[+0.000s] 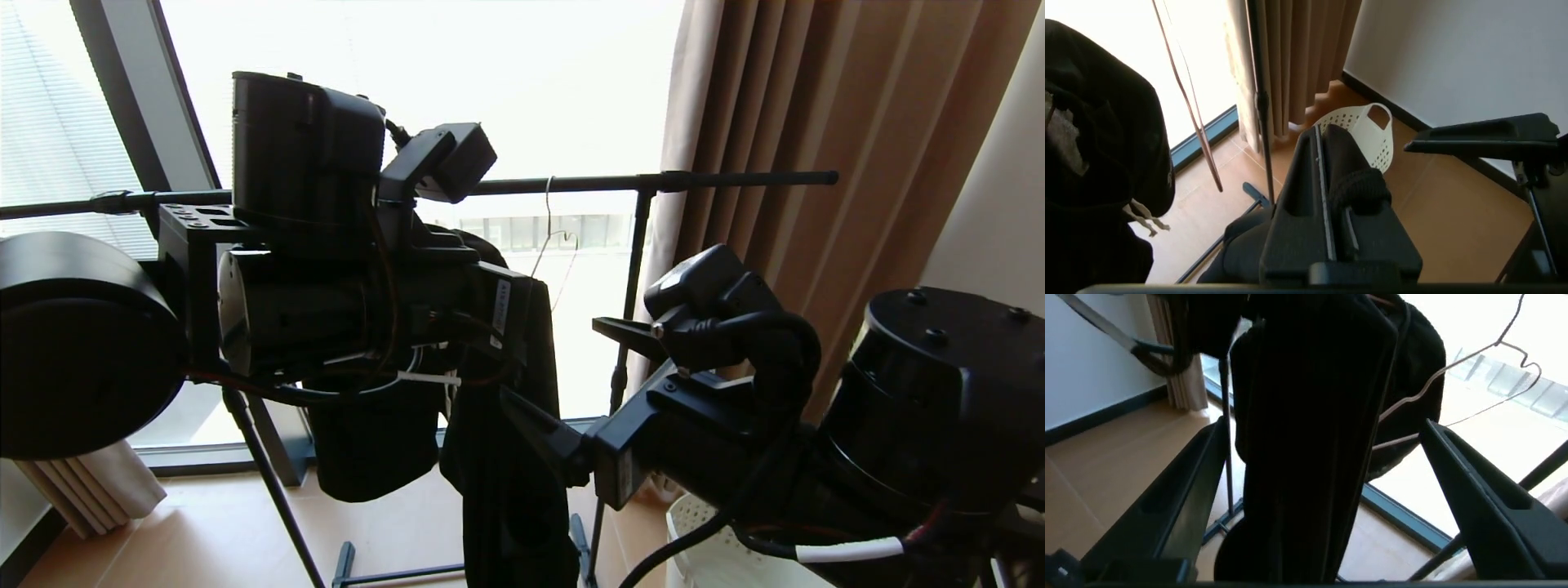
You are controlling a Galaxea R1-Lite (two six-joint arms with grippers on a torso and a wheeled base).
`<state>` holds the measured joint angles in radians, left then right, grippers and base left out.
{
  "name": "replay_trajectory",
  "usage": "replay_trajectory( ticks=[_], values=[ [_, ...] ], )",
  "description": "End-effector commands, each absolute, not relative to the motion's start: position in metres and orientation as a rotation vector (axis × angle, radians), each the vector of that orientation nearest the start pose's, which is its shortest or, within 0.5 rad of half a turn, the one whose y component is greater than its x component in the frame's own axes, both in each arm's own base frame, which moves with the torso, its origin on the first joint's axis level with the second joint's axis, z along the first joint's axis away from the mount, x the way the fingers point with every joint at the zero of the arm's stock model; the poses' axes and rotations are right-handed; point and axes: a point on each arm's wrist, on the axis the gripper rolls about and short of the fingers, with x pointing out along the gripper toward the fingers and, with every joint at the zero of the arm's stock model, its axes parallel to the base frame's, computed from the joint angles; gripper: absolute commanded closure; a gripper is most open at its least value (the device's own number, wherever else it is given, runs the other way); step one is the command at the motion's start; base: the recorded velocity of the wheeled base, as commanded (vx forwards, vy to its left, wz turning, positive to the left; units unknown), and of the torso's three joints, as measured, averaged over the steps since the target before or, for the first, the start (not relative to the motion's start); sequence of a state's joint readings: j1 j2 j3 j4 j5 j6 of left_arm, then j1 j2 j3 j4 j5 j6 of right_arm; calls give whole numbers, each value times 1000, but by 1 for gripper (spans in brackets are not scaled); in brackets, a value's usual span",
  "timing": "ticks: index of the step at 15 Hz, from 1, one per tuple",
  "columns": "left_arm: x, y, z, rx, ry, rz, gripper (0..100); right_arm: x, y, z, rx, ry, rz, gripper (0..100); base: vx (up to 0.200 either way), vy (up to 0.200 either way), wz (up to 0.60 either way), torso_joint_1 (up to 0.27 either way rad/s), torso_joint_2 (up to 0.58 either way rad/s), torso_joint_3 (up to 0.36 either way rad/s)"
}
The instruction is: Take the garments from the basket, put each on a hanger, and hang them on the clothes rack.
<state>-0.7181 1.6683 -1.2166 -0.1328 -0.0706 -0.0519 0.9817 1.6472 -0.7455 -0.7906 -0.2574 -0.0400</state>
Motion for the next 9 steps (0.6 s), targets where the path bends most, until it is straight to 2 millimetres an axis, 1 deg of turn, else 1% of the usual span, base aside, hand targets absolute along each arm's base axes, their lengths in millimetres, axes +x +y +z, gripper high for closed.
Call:
replay_trajectory(
  ticks=[1,2,4,5,7,9],
  values=[
    [238,-210,258,55,329,-773,100,176,247,195,-107,85,704,0,0,0,0,0,0,0],
    [237,-211,258,56,331,-778,100,183,244,194,-104,86,681,0,0,0,0,0,0,0],
    [236,-210,258,55,329,-778,100,188,242,193,-99,94,665,0,0,0,0,0,0,0],
    [236,-210,256,59,336,-777,100,192,238,191,-80,107,642,0,0,0,0,0,0,0],
    [236,-210,256,58,337,-777,100,193,237,191,-76,109,640,0,0,0,0,0,0,0],
    [236,-210,256,57,335,-777,100,195,233,181,-80,146,625,0,0,0,0,0,0,0]
  ],
)
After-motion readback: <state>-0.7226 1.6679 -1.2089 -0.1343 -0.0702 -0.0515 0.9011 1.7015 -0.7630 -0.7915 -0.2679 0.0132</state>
